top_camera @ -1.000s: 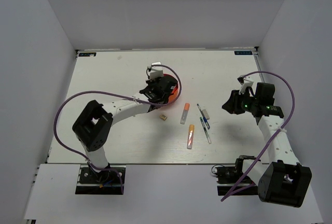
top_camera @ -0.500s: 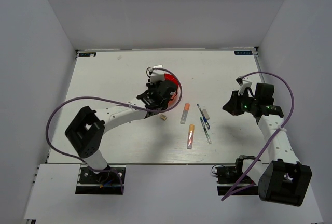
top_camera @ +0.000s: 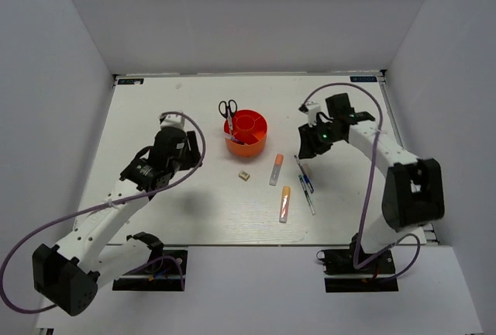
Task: Sort the stationery into containers
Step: Pick up the pen from the center of the board.
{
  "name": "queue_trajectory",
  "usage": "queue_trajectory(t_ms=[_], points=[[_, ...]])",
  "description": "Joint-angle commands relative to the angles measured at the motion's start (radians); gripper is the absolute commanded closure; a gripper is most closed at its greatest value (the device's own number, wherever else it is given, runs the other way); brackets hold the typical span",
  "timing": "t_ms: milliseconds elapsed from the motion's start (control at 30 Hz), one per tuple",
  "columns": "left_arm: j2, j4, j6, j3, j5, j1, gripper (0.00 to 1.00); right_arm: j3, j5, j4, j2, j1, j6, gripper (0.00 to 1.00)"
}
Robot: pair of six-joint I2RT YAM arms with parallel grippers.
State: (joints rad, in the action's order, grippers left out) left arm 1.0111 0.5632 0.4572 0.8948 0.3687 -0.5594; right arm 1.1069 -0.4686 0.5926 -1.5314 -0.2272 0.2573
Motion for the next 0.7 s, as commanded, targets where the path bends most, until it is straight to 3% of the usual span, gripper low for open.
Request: queue_trajectory(t_ms=[0, 167, 667], points=[[-0.064, 0.133, -0.043, -0.138, -0.258, 0.121, 0.27, 0.114, 0.155, 0.019, -0.117, -0.073, -0.018, 0.52], [-0.127, 0.138, -0.048, -0.186, -0.246, 0.144, 0.23, 0.151, 0.301, -0.005, -0.236, -0.136, -0.026, 0.51], [-0.144, 0.138, -0.049, -0.201, -0.266, 0.177, 0.23, 0.133, 0.372, -0.037, -0.352, -0.201, -0.018, 0.55]])
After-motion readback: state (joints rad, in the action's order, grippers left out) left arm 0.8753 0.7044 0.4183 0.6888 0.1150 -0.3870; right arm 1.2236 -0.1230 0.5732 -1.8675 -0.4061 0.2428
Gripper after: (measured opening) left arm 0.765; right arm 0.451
